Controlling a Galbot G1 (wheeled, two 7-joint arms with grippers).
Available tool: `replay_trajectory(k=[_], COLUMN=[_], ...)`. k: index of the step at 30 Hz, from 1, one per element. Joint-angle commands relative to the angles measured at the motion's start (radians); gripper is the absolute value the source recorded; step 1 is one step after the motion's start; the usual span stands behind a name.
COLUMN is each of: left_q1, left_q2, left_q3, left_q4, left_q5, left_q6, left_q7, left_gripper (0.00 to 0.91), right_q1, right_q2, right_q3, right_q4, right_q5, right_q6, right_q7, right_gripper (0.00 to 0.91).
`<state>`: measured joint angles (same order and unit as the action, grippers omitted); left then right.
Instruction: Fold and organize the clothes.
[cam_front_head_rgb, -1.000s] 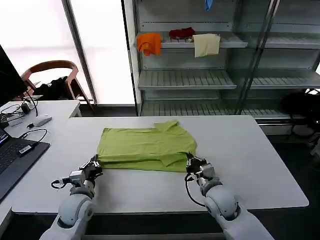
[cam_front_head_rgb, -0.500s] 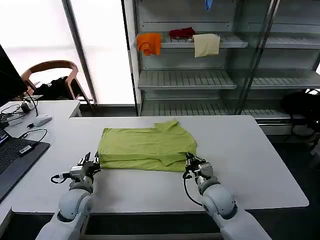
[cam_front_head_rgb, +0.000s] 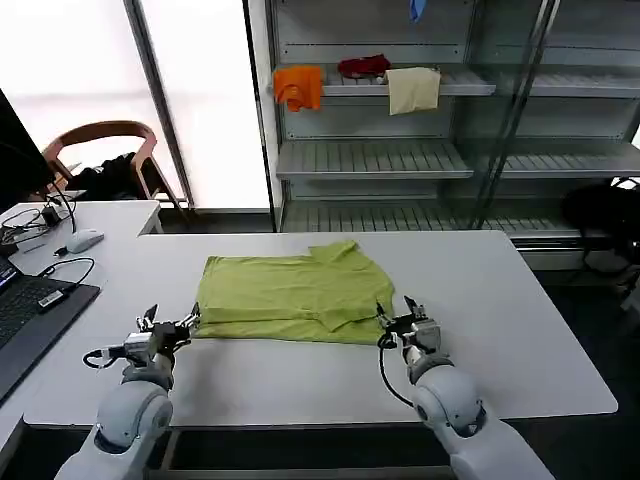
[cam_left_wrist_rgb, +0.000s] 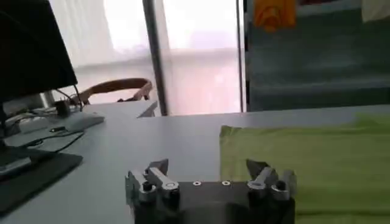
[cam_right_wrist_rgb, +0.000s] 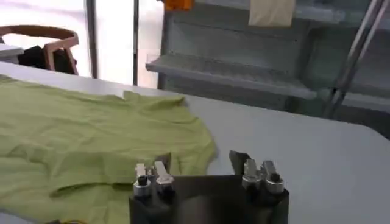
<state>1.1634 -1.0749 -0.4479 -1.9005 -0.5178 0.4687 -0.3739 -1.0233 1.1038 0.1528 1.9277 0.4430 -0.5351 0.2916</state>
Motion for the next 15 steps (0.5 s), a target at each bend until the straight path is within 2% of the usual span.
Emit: replay_trajectory(k=[1, 5, 15], left_q1=[0.082, 0.085, 0.069], left_q2=[0.016, 0.009, 0.002], left_q3=[-0.037, -0.036, -0.036], left_q4=[-0.139, -0.102, -0.024], left_q5=[-0.102, -0.107, -0.117], left_q6=[0.067, 0.075, 0.064], left_q7=[0.028, 0.076, 0.121], left_gripper=[0.907, 0.907, 0.907], right_q1=[-0.105, -0.152, -0.146], right_q2=[-0.040, -0.043, -0.021], right_q3=[0.051, 0.058, 0.040], right_q4=[0.081, 0.081, 0.027], right_q5=[0.019, 0.019, 0.019], right_q6=[0.042, 0.085, 0.081], right_q7=[-0.071, -0.105, -0.106], right_gripper=[0.907, 0.907, 0.907])
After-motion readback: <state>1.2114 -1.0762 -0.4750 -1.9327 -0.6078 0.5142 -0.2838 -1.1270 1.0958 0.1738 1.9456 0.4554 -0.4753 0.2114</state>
